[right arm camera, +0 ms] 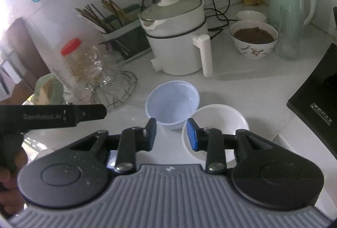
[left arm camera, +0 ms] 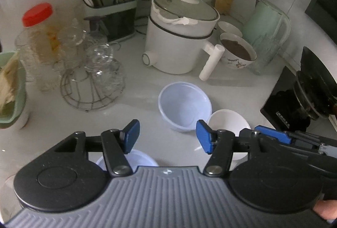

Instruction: Organize plates and bowls

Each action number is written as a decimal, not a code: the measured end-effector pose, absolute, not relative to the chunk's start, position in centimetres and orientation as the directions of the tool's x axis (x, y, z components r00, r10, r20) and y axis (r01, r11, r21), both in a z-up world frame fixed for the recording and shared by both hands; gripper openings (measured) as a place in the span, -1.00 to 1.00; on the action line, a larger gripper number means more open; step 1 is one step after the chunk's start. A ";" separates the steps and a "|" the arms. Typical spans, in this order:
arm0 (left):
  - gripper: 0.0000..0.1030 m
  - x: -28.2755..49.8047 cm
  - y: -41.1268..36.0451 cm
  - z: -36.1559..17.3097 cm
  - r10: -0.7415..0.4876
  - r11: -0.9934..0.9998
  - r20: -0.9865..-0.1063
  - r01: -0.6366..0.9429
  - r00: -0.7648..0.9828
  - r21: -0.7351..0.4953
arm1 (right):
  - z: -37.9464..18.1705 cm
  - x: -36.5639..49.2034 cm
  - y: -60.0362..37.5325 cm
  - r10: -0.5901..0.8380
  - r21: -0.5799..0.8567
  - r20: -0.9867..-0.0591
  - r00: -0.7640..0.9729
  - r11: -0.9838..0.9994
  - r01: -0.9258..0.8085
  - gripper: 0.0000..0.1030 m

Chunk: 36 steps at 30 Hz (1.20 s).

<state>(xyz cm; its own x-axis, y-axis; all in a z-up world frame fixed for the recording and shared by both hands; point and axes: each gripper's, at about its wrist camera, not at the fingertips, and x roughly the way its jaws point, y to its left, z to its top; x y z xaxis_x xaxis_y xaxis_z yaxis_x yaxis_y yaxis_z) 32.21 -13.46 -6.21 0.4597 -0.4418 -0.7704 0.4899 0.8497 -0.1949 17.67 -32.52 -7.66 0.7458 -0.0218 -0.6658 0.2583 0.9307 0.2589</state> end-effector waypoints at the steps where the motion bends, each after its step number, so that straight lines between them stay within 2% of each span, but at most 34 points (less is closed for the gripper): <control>1: 0.26 32.6 -13.9 -6.4 -0.442 0.848 -0.774 0.493 0.454 -0.194 | -7.8 18.0 -32.8 -0.022 0.261 -0.668 0.744 0.929 0.262 -0.32; 17: 0.26 38.2 -18.7 -10.5 -0.421 0.832 -0.822 0.524 0.383 -0.182 | -10.6 23.3 -37.1 -0.041 0.267 -0.694 0.719 0.913 0.310 -0.32; 24: 0.26 40.9 -19.6 -13.2 -0.427 0.828 -0.855 0.506 0.294 -0.239 | -12.1 26.2 -37.7 -0.025 0.272 -0.697 0.716 0.915 0.297 -0.32; 36: 0.24 44.3 -20.0 -16.1 -0.430 0.835 -0.869 0.474 0.244 -0.280 | -15.0 29.6 -38.9 -0.016 0.279 -0.758 0.652 0.895 0.348 -0.32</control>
<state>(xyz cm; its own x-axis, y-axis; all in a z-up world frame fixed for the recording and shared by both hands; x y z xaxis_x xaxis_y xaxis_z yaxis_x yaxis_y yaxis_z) 44.26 -20.04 -16.10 0.2437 -0.4298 -0.8694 0.4738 0.8350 -0.2800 29.63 -38.95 -15.04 0.6518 -0.0164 -0.7582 0.3477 0.8950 0.2795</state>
